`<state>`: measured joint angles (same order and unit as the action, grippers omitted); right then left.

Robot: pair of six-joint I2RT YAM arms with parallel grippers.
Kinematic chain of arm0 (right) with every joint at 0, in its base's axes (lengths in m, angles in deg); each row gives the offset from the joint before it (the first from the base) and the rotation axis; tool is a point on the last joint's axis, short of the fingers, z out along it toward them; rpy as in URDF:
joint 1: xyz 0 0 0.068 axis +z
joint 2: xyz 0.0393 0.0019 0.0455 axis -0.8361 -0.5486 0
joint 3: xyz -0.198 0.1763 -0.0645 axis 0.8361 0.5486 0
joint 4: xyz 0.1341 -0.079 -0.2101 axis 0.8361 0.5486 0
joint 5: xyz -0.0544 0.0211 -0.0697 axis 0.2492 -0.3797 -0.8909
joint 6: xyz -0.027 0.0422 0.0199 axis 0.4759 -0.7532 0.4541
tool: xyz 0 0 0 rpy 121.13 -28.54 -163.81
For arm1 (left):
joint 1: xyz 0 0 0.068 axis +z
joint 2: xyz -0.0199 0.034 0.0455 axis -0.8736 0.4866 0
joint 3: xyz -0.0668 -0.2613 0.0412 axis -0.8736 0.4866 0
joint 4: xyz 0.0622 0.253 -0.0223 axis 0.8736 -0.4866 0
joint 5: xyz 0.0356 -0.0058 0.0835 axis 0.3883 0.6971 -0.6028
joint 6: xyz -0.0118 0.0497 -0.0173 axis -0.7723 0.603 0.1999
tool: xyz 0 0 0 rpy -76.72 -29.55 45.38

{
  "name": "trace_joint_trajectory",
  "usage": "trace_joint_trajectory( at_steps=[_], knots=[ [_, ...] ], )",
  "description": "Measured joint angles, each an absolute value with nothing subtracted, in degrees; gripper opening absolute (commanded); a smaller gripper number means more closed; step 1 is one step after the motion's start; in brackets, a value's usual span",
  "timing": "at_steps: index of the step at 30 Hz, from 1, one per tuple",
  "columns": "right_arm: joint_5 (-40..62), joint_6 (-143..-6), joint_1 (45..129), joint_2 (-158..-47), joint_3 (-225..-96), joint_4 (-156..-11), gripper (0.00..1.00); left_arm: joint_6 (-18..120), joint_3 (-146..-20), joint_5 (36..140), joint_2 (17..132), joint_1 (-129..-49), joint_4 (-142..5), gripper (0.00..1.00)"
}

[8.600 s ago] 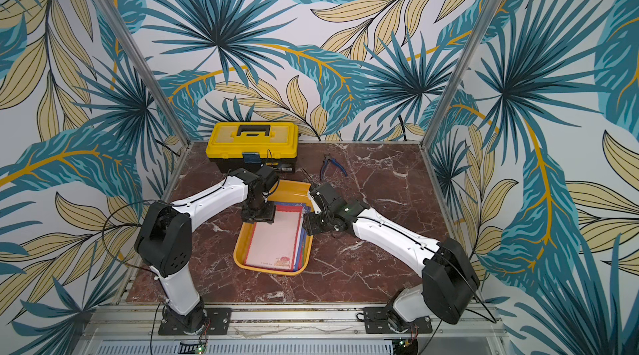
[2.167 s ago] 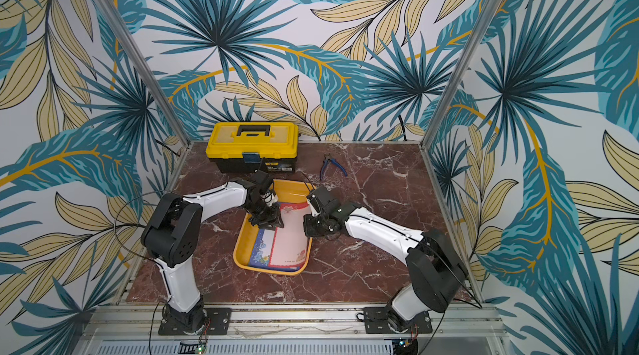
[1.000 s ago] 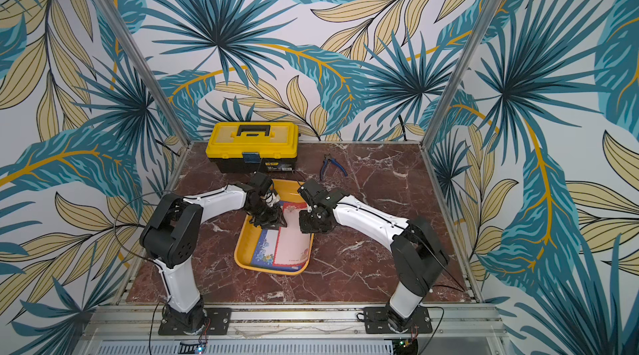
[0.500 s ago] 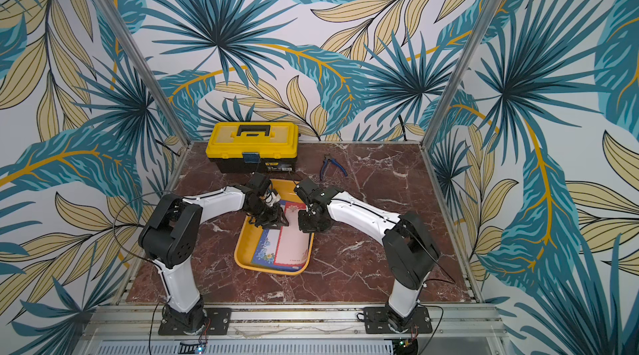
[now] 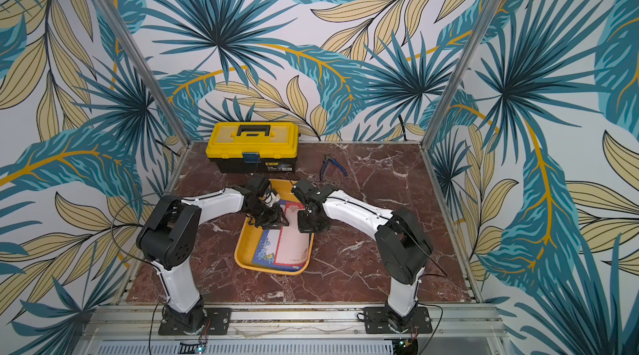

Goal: Take out the stationery paper from the storage box
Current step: Pick up the stationery paper from the storage box, then place the stationery paper at the center of the board.

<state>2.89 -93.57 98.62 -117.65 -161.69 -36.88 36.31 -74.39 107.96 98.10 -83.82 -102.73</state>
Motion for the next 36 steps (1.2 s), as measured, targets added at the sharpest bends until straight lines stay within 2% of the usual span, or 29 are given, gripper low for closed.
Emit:
trace_joint_trajectory(
  at_steps=[3,8,11,20,25,31,36],
  knots=[
    [2.13,-93.35,98.62,-117.61,-161.99,-36.27,0.00,36.18,-74.32,108.13,97.66,-83.63,-102.58,0.46],
    [1.06,-91.54,98.73,-115.51,-162.32,-34.93,0.00,36.05,-74.26,106.36,95.13,-83.12,-102.38,0.60],
    [0.71,-89.02,98.79,-111.75,-162.30,-34.71,0.00,36.18,-74.26,105.12,93.07,-82.77,-102.41,0.63],
    [-0.52,-77.24,98.84,-94.17,-159.48,-36.07,0.00,37.29,-75.00,102.06,84.88,-82.53,-102.41,0.63],
    [-1.48,-71.12,97.77,-86.26,-155.28,-36.13,0.00,40.46,-77.30,97.64,80.85,-82.53,-102.47,0.59],
    [2.91,-67.43,88.50,-81.96,-150.01,-36.07,0.00,47.54,-81.47,89.60,76.59,-84.11,-102.36,0.58],
    [8.84,-66.49,80.72,-82.90,-145.84,-36.31,0.00,55.37,-84.77,81.27,74.52,-89.75,-102.36,0.57]
  ],
)
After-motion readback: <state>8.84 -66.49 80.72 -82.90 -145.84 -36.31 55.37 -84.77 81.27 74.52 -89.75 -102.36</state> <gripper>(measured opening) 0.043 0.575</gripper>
